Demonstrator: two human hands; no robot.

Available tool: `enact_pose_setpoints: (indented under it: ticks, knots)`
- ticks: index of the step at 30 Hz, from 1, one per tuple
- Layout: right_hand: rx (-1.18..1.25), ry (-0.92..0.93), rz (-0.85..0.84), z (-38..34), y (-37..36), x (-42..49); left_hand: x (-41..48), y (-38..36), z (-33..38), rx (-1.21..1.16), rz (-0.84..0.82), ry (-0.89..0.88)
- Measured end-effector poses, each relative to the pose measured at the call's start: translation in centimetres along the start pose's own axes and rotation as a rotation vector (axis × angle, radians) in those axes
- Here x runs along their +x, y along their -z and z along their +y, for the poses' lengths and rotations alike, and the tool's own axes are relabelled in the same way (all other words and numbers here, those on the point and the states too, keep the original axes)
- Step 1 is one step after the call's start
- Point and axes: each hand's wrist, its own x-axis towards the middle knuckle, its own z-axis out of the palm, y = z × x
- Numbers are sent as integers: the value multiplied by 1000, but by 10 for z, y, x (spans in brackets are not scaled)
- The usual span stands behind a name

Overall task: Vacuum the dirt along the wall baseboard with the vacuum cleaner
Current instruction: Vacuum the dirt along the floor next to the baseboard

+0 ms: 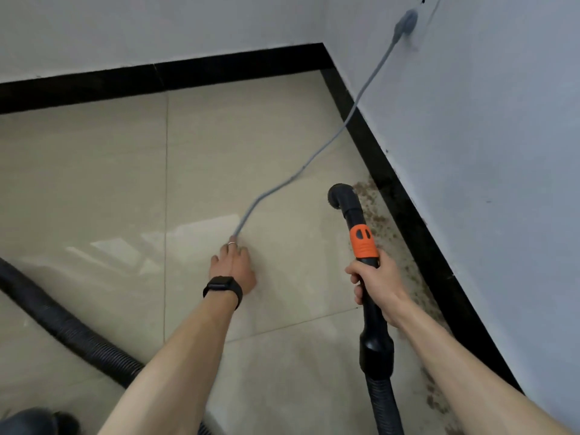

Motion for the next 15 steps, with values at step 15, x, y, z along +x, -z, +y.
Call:
enact_pose_setpoints:
  ticks: [15]
  knots:
    - [-279,3,-93,43,3,2,44,-55,74,-201,73,-312]
